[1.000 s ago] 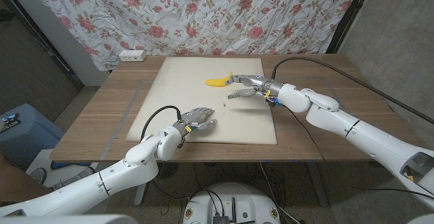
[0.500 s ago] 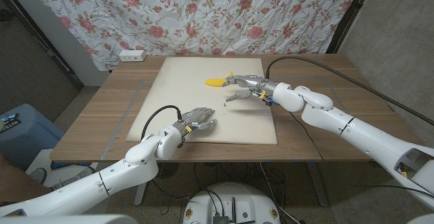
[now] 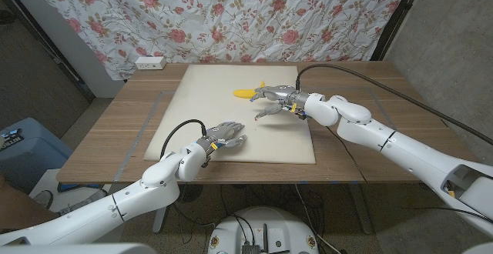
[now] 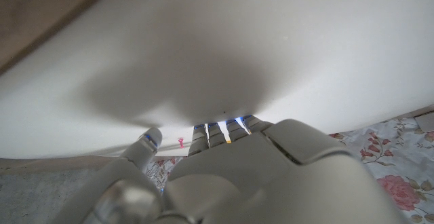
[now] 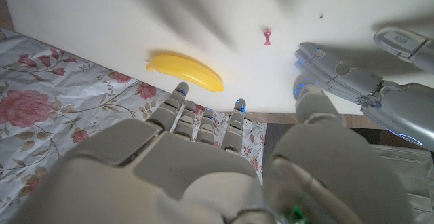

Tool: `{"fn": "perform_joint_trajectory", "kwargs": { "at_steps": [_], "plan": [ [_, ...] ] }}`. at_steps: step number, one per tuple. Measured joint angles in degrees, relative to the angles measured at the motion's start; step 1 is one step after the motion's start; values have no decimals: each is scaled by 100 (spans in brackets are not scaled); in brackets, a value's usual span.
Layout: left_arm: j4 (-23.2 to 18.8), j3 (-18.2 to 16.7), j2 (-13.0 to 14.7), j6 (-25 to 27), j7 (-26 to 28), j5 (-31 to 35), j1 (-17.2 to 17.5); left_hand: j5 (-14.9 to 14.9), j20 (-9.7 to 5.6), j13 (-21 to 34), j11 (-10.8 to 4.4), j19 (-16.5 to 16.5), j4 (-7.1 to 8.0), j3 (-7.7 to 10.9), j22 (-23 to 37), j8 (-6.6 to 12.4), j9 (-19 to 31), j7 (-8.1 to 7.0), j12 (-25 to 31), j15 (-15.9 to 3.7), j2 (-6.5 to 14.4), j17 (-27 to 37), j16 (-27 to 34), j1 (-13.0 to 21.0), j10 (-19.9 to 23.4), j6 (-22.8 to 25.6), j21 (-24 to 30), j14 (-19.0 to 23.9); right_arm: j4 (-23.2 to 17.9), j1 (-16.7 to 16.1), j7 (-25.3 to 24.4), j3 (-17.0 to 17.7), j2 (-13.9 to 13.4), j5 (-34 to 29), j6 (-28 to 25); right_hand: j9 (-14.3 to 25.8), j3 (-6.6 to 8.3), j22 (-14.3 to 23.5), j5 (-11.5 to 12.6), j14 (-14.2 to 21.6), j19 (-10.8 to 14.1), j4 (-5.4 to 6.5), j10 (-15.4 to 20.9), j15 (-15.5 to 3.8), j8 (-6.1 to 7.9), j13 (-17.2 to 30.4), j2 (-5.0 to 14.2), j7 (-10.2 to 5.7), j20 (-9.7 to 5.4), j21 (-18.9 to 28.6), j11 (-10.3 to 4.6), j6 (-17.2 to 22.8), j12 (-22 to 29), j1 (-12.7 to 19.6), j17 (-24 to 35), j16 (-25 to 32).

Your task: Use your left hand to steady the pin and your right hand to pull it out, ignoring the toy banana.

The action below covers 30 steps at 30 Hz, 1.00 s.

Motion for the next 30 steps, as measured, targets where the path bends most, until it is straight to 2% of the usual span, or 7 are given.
{"fn": "perform_joint_trajectory", "kwargs": {
  "at_steps": [3,17,20,23,27,30],
  "plan": [
    [0,-2,-1,-4,-2,2,1,0,17,0,0,17,0,0,1,13,0,-8,18,0,0,0,0,0,-1,8,-4,0,30,39,34,-46,34,-64,-28,0,0,0,0,-2,0,0,-30,2,0,0,-1,-20,0,0,17,20,-17,1,0,0],
    [-64,-7,8,27,-47,33,40,0,22,3,0,22,-7,41,5,29,2,-9,19,0,3,1,18,3,-2,8,24,0,170,104,59,-219,164,-314,-173,27,-41,-1,-133,-18,0,40,-67,19,170,0,-31,-101,-1,0,-7,349,-8,30,25,66],
    [-79,-8,17,36,-54,38,46,0,22,3,1,22,-7,41,5,29,2,-10,19,0,23,1,18,23,-2,8,24,0,199,106,19,-234,176,-348,-187,26,-57,-1,-163,23,3,56,-64,-22,199,0,-31,-114,-3,0,-9,426,6,31,43,90],
    [-100,-14,35,46,-76,46,56,0,6,3,1,38,-7,41,5,28,2,-9,19,0,23,1,18,23,-3,8,24,0,249,106,-30,-256,192,-369,-189,26,-57,-1,-167,53,25,56,-13,-52,255,0,-128,-152,-26,0,-61,504,28,127,43,90],
    [-121,-21,51,62,-92,55,65,0,-13,5,0,57,-10,74,4,22,2,-9,19,0,23,0,18,23,-3,70,23,0,299,105,-112,-269,202,-381,-192,26,-81,-1,-189,75,84,80,12,-74,316,-1,-127,-178,-82,0,-80,628,51,127,43,132],
    [-136,-29,64,66,-102,57,73,0,-13,5,0,57,-9,74,4,22,2,-16,18,0,23,-16,18,23,-3,76,23,0,350,90,-177,-277,209,-382,-192,26,-81,-1,-189,115,146,80,71,-114,366,-1,-127,-207,-64,22,-99,760,52,127,66,133]
  ]
}}
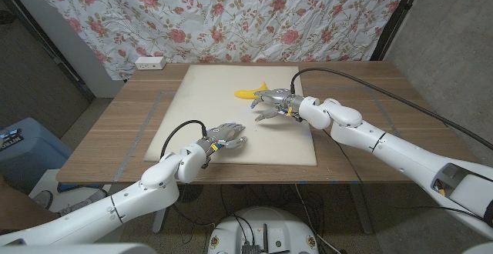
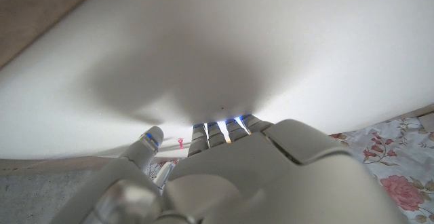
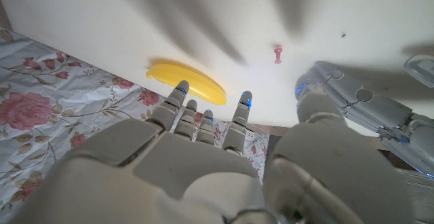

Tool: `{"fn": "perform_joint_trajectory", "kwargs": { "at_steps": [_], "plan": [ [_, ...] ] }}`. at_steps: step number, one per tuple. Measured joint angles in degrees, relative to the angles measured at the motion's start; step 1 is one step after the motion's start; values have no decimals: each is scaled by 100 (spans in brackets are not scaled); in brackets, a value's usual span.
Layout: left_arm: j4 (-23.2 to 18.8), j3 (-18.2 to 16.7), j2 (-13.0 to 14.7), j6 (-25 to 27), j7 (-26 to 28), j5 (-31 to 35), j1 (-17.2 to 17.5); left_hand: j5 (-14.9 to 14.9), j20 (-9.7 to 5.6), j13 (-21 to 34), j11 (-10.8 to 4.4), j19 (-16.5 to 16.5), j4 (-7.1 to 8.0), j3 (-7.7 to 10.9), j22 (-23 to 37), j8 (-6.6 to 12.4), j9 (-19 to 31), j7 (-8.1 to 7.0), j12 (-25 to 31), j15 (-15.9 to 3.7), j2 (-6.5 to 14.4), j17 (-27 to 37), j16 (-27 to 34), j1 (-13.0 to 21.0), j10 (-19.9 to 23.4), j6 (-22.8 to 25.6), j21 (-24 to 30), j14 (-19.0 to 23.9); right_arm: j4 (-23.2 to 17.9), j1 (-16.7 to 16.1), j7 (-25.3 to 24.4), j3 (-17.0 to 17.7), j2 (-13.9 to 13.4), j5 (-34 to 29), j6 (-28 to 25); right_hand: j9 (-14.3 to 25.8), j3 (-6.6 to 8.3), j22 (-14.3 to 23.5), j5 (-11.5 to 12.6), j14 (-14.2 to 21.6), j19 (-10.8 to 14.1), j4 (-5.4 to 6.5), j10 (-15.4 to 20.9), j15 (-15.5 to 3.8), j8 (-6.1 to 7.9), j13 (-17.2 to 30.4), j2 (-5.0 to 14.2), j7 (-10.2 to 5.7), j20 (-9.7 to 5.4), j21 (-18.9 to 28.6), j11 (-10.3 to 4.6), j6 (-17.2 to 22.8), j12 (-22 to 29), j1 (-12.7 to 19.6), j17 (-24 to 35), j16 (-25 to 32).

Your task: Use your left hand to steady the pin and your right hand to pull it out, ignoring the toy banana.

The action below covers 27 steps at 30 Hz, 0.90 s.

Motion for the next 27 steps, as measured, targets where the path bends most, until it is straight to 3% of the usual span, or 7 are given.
{"fn": "perform_joint_trajectory", "kwargs": {
  "at_steps": [6,9,16,27],
  "plan": [
    [-21,-22,22,16,-16,3,19,0,0,0,0,0,-23,23,-1,-4,0,8,0,0,0,-1,0,0,0,17,0,0,124,-38,-199,-12,23,12,44,27,-17,0,0,62,45,-17,81,-19,66,0,0,-47,-42,0,-81,133,1,2,3,45],
    [-24,-29,30,27,-16,3,26,0,-1,0,-1,0,-23,23,-1,3,0,-2,0,0,23,-1,0,24,1,49,0,0,185,-54,-289,-17,34,30,71,27,-17,0,0,107,81,-17,112,-64,116,0,58,-81,-41,0,-50,206,42,63,3,52],
    [-27,-45,34,47,-16,3,41,0,-1,-1,-1,0,-37,56,-2,28,0,-13,0,-1,23,-1,0,23,1,75,-1,1,325,-88,-486,-37,55,64,140,53,-65,0,0,154,134,-17,185,-112,204,0,-16,-80,-93,0,-123,366,42,137,3,111],
    [-19,-55,39,60,9,-3,51,0,0,-2,-1,-1,-47,94,-4,28,0,-15,-1,-1,25,-2,0,56,1,75,-1,1,484,-99,-635,-87,86,100,182,53,-65,0,1,154,215,-17,204,-111,231,-1,-46,-90,-91,0,-142,417,42,227,2,111]
  ]
}}
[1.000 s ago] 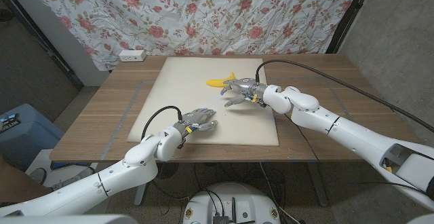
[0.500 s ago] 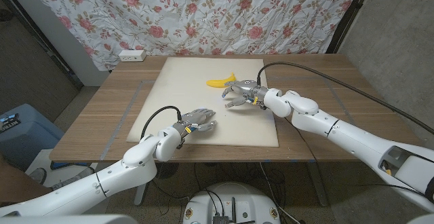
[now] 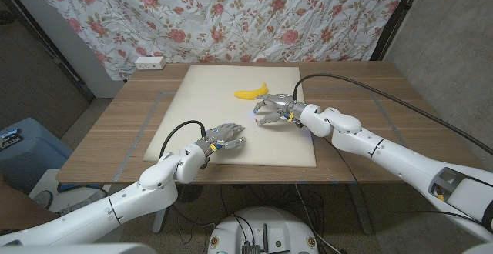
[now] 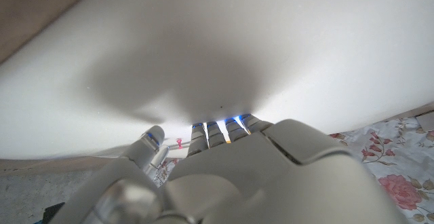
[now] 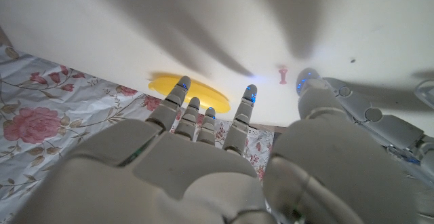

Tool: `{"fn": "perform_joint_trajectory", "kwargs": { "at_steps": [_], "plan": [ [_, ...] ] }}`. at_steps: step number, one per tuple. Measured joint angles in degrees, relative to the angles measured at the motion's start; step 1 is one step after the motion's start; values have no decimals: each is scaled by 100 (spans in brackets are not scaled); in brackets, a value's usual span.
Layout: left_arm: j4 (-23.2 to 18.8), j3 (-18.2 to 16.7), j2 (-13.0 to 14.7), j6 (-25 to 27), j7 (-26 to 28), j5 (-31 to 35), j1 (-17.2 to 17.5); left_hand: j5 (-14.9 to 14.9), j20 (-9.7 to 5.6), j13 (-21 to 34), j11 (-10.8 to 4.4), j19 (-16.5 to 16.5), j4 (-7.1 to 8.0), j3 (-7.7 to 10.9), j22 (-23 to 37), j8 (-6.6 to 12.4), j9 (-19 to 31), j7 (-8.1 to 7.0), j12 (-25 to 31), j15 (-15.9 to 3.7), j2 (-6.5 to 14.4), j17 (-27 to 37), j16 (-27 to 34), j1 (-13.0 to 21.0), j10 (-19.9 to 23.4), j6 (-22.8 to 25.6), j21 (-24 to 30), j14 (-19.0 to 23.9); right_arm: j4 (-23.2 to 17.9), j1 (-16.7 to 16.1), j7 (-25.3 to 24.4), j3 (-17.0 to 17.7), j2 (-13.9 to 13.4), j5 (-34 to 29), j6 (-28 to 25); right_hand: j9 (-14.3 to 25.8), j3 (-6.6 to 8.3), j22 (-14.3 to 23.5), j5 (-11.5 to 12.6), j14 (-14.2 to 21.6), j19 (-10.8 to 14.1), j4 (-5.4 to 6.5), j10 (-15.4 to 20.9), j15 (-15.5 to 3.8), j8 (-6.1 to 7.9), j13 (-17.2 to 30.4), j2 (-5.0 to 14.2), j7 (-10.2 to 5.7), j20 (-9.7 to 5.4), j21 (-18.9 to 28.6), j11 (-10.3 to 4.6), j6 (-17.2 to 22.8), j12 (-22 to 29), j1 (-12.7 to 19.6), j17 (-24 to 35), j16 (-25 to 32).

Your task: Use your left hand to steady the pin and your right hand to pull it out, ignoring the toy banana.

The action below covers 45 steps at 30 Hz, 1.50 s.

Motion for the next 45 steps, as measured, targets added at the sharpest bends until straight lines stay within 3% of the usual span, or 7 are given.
{"fn": "perform_joint_trajectory", "kwargs": {
  "at_steps": [4,9,19,21,25,32,45],
  "plan": [
    [12,-3,1,1,9,-7,-1,0,0,0,0,-1,0,0,2,-1,0,-11,0,0,5,0,0,5,0,10,0,0,54,0,-41,-20,12,5,12,0,0,0,0,41,0,0,6,-41,5,0,1,-19,0,0,-6,23,0,1,28,0],
    [24,-4,1,1,12,-13,-7,0,0,-1,0,-1,-23,23,5,-4,0,-20,-1,0,5,0,0,5,0,19,-1,0,132,0,-135,-39,32,17,51,27,-1,0,0,83,41,1,145,-83,139,0,100,-18,-41,0,-61,253,0,100,28,29],
    [37,0,1,1,6,-17,-28,0,0,-2,0,-1,1,46,7,-18,0,-28,-1,-20,5,1,0,5,0,32,-1,20,321,-5,-407,-60,90,81,208,39,-15,0,0,174,146,16,270,-174,256,0,84,-39,-103,0,-120,493,45,175,27,71],
    [39,2,1,1,-1,-17,-33,0,1,-3,-1,-1,-23,70,7,-27,0,-27,-1,-21,5,1,0,5,0,33,-1,21,356,-5,-459,-63,101,94,243,54,-32,-1,9,199,185,-2,307,-199,270,0,151,-44,-103,0,-123,536,46,243,27,91],
    [41,6,0,1,-7,-17,-38,0,1,-2,0,-1,-23,70,7,-30,0,-18,-3,-21,5,1,0,5,0,42,-1,21,446,-13,-583,-65,126,127,308,54,-39,-1,26,258,248,-9,370,-258,350,0,61,-54,-123,0,-143,673,45,333,27,94],
    [41,13,-5,11,-32,-18,-52,0,1,2,0,-2,-25,107,6,-26,1,-19,-4,-21,12,2,0,43,0,63,-1,21,605,-53,-860,-65,175,200,457,80,-57,-1,26,361,362,-26,472,-315,466,0,135,-51,-171,0,-143,952,46,484,11,115],
    [36,29,-5,25,-73,-19,-72,0,1,0,-1,-2,-38,149,4,-22,0,-20,-17,-20,12,-25,0,43,0,64,-4,22,806,-109,-1182,-43,241,377,634,108,-70,-1,71,465,441,-8,645,-403,677,-1,75,-39,-236,0,-175,1395,90,709,11,156]
  ]
}}
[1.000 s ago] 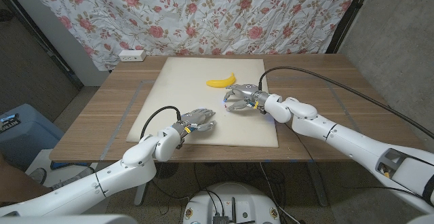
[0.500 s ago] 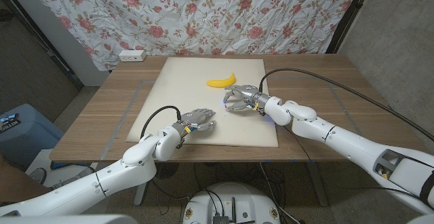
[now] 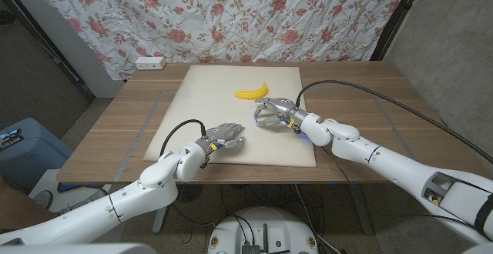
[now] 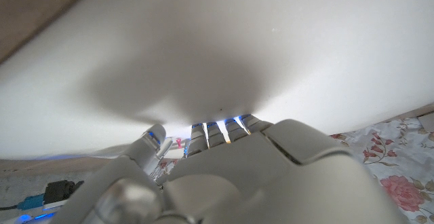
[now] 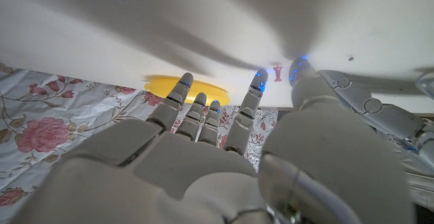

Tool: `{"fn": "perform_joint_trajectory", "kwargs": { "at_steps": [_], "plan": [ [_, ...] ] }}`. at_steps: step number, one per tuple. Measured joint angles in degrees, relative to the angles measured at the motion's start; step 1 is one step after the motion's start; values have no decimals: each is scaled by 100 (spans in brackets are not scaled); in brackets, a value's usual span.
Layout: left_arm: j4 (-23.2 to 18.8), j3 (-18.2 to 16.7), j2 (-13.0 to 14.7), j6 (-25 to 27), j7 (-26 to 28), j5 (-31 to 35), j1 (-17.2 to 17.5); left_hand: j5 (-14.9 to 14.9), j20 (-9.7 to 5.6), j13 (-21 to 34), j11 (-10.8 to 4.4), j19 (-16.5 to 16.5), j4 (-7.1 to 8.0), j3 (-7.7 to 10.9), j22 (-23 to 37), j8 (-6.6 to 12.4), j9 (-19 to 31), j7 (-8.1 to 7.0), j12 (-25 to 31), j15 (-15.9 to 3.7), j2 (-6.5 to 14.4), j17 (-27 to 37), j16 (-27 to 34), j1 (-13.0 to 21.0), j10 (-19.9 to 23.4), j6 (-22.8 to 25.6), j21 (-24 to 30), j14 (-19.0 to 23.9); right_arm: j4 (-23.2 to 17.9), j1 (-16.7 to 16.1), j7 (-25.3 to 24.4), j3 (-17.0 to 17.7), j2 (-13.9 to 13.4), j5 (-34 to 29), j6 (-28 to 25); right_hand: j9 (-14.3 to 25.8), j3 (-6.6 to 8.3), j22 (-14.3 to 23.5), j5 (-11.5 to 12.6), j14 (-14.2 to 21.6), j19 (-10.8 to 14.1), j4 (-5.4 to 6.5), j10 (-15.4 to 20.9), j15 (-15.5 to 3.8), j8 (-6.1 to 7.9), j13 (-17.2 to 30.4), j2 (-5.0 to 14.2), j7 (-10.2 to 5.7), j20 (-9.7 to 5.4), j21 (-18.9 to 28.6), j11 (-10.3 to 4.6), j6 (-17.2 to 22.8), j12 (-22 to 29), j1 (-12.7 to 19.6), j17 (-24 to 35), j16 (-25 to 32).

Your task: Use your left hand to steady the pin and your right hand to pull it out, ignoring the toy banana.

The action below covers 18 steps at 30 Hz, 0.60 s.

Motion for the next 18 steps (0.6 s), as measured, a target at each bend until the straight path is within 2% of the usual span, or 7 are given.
{"fn": "perform_joint_trajectory", "kwargs": {
  "at_steps": [8,11,13,18],
  "plan": [
    [-4,4,7,-4,-15,0,-3,0,0,-4,-14,0,-18,18,-1,2,0,0,18,21,23,-9,-1,23,14,0,-1,21,140,-7,-144,4,42,80,90,19,0,0,0,51,51,0,72,-25,126,0,54,-11,-51,0,-10,254,0,54,0,25],
    [-7,4,8,-5,-20,1,-4,0,0,-4,-23,0,-41,41,-1,4,0,0,18,21,30,-10,-1,30,25,0,-1,21,165,-8,-174,5,52,97,109,26,-24,0,1,69,61,25,134,-6,189,0,100,-21,-61,0,-71,393,0,100,0,25],
    [-10,4,10,-5,-26,4,-4,0,0,-4,-13,0,-41,41,-2,4,0,0,18,21,31,-10,-1,30,36,0,-1,21,193,-7,-200,5,59,104,125,26,-24,0,43,82,82,25,163,-19,239,0,128,-22,-40,0,-44,491,0,128,0,25],
    [-18,5,17,-6,-42,6,-5,0,0,-3,-9,0,-41,41,-3,4,0,0,16,21,28,-10,-1,67,55,0,-11,21,254,2,-249,1,81,111,173,53,-24,0,44,130,133,25,226,-28,295,-14,173,-22,-51,0,-102,652,0,174,11,58]
  ]
}}
